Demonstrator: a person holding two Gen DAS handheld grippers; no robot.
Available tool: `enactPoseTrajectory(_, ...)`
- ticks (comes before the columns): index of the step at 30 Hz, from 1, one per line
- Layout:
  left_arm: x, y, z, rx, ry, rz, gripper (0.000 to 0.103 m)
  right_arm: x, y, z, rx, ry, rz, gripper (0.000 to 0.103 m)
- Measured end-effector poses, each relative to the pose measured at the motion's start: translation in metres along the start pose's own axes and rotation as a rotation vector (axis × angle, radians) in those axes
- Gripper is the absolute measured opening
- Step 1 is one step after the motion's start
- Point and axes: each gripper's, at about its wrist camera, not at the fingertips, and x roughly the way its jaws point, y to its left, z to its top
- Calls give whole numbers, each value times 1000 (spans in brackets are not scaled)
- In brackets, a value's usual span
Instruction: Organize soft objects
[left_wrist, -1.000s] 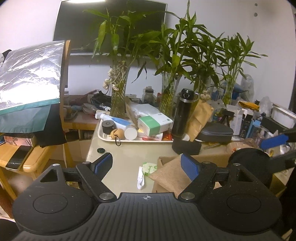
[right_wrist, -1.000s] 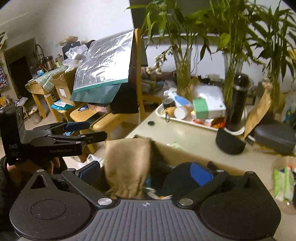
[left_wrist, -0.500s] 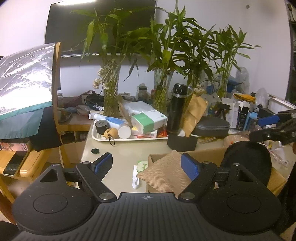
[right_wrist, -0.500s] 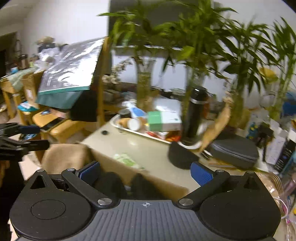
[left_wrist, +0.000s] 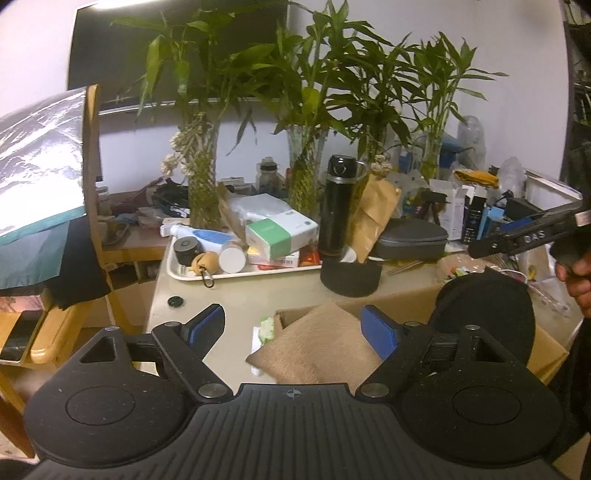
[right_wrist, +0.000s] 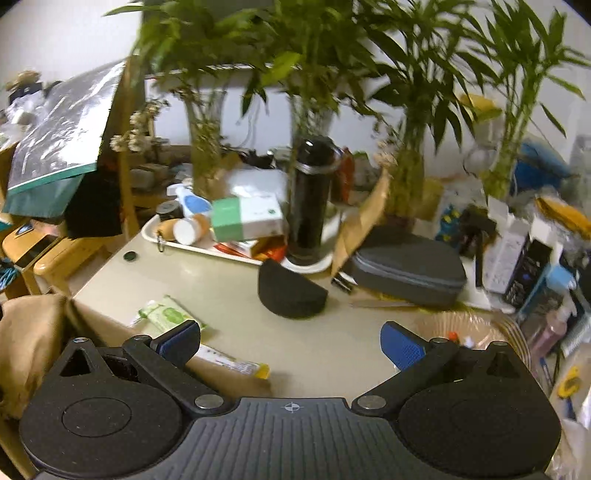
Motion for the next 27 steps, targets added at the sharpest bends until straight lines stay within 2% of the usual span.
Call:
enactPoseTrajectory(14, 31, 0, 37, 200, 5, -12, 81, 32, -17, 14, 20, 39, -36, 103)
enactPoseTrajectory(23, 72, 22, 50, 164, 68, -49, 81, 55, -22, 25, 22, 56, -58, 103)
enactPoseTrajectory(27, 99, 33, 52, 146, 119, -86, 81, 65, -18, 27, -14, 64, -48, 103)
